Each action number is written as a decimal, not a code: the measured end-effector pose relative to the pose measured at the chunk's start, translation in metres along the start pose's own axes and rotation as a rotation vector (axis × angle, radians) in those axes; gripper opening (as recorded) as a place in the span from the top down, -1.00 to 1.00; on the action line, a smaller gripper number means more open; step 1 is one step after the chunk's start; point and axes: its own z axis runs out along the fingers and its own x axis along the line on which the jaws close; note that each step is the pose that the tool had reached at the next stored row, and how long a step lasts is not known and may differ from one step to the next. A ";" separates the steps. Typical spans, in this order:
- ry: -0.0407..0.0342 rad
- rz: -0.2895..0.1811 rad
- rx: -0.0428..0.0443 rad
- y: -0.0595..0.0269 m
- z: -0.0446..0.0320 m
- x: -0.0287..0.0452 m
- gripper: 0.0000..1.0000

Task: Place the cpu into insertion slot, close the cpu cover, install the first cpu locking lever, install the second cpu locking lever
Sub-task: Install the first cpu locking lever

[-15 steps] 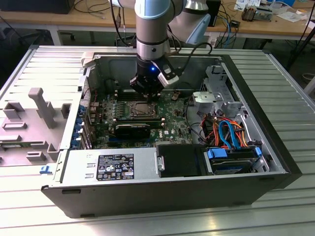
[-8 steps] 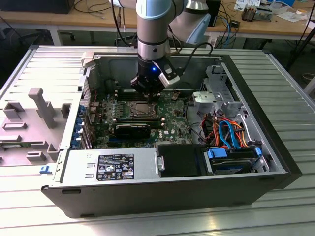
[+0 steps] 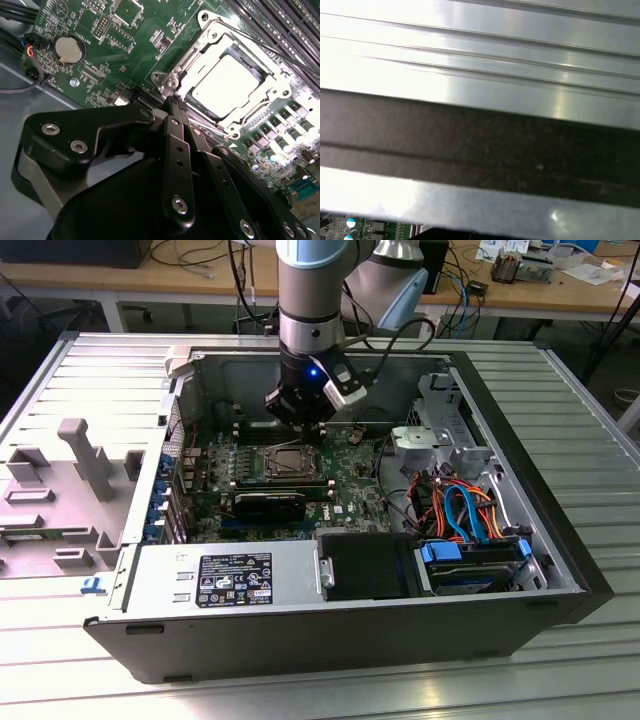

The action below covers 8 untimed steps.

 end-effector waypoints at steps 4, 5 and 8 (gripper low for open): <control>-0.0016 0.000 -0.0010 0.0008 -0.0003 0.0088 0.79; -0.0026 0.000 -0.0009 0.0014 -0.0003 0.0134 0.79; -0.0042 0.000 -0.0008 0.0023 -0.0004 0.0209 0.79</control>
